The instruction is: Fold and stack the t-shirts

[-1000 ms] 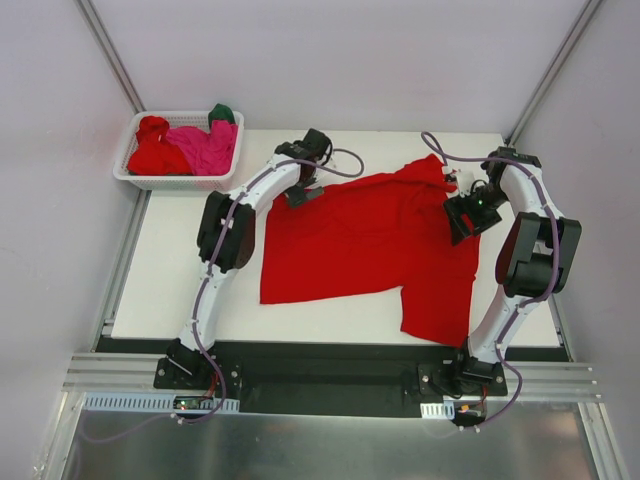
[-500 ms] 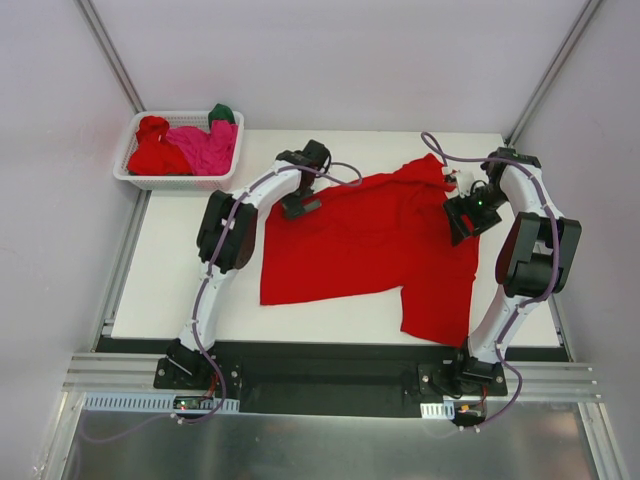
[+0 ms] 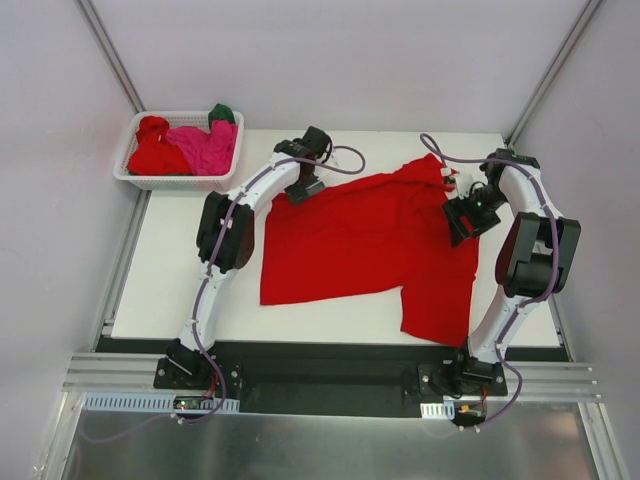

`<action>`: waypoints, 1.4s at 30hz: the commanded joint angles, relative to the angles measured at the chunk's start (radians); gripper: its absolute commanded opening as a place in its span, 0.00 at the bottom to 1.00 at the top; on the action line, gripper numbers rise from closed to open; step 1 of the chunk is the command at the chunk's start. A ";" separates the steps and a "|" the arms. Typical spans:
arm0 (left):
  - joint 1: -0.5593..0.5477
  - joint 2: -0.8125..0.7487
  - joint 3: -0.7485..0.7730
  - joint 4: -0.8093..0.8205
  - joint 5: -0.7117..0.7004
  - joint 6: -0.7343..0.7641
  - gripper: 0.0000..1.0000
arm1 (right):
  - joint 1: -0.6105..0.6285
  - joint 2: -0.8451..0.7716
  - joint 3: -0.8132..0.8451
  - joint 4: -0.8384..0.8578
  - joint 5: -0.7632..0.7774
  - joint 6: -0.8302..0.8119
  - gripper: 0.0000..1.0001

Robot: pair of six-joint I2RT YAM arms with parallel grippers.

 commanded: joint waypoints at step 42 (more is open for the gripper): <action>0.041 0.035 0.040 -0.140 0.156 -0.086 0.15 | 0.011 -0.071 -0.035 -0.037 -0.041 -0.011 0.80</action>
